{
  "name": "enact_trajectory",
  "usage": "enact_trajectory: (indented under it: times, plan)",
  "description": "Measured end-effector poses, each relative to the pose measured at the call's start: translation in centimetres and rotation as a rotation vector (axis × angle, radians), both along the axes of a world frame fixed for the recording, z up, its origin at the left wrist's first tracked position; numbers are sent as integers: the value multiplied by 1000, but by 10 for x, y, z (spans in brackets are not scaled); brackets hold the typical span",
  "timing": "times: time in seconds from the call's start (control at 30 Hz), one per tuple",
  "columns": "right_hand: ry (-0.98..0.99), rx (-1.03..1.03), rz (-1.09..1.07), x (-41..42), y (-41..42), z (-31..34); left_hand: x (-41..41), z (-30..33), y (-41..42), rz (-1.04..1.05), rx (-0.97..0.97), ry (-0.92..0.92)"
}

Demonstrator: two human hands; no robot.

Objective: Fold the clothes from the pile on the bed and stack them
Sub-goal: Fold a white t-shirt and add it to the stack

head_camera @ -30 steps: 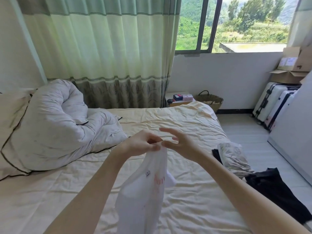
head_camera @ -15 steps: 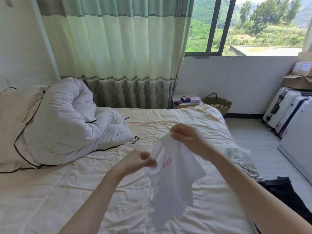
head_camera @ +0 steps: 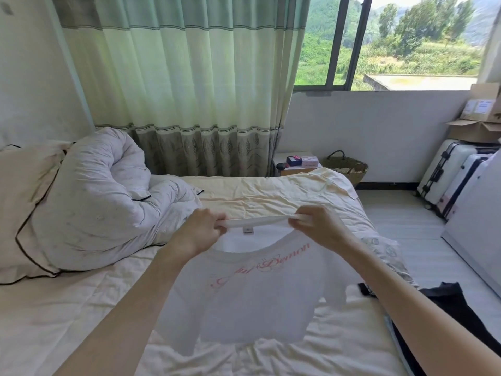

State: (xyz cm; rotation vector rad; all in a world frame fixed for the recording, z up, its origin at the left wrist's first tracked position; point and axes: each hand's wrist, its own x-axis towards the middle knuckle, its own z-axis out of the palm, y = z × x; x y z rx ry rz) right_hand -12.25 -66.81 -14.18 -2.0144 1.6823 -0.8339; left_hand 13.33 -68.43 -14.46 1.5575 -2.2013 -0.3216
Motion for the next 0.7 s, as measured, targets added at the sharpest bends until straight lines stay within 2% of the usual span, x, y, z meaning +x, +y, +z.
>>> enact_trajectory:
  times: [0.1,0.2,0.27,0.33,0.5,0.6,0.7]
  plan:
    - [-116,20,-36,-14,0,6,18,2,1,117,42,11]
    - [-244,116,-21,-28,4,10,28,4,6,183,150,216]
    - [-281,168,-13,-33,7,9,29,6,11,143,359,427]
    - [-344,244,-1,-35,9,7,32,5,18,73,546,560]
    - [-748,616,158,-54,24,0,36,-7,37,-62,670,785]
    - [-789,683,199,-65,36,-5,38,-14,51,-60,675,756]
    - [-587,535,89,-67,56,-17,43,-18,65,-174,690,593]
